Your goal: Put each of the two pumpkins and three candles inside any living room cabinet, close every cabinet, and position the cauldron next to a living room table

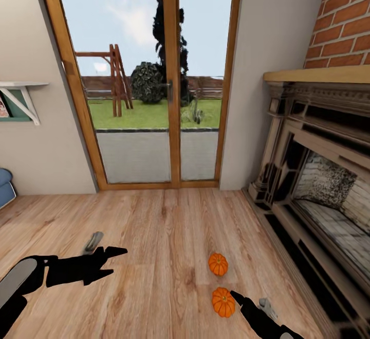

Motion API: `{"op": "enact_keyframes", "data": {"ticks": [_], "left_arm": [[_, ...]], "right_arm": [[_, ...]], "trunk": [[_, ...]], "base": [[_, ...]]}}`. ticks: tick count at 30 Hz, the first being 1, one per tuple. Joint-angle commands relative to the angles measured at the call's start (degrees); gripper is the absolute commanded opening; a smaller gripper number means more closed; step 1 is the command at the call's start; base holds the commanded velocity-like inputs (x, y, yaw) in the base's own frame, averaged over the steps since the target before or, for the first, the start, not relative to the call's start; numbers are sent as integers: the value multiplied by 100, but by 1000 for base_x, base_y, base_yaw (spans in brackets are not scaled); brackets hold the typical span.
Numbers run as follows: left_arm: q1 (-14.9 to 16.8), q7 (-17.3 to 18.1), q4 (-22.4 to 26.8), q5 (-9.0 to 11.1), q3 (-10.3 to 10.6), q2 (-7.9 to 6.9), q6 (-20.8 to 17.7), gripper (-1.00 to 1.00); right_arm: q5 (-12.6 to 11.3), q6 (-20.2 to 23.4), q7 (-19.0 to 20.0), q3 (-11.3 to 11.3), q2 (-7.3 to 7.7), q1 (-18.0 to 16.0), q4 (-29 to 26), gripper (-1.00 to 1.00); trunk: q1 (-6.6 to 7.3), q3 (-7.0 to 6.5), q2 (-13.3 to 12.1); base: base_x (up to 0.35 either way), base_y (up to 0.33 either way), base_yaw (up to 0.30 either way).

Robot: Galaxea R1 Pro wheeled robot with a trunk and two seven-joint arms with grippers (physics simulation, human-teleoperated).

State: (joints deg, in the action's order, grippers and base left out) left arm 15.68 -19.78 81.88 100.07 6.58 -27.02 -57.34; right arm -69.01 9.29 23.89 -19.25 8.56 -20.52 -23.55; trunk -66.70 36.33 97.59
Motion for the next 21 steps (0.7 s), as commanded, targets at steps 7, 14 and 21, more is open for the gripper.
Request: {"op": "enact_keyframes", "data": {"ticks": [7, 14, 21], "left_arm": [[-4, 224, 17, 1155, 369, -446, -5, 100], [-7, 412, 85, 1778, 695, -692, -5, 100], [-12, 494, 83, 1820, 713, -723, -5, 100]], "right_arm": [[-57, 20, 13, -26, 5, -4, -1, 100], [-52, 12, 18, -26, 5, -4, -1, 100], [-51, -39, 50, -20, -5, -4, -12, 100]], "trunk": [[-154, 132, 285], [-308, 258, 566], [-461, 383, 847]], "base": [[0, 0, 0], [0, 0, 0], [0, 0, 0]]}}
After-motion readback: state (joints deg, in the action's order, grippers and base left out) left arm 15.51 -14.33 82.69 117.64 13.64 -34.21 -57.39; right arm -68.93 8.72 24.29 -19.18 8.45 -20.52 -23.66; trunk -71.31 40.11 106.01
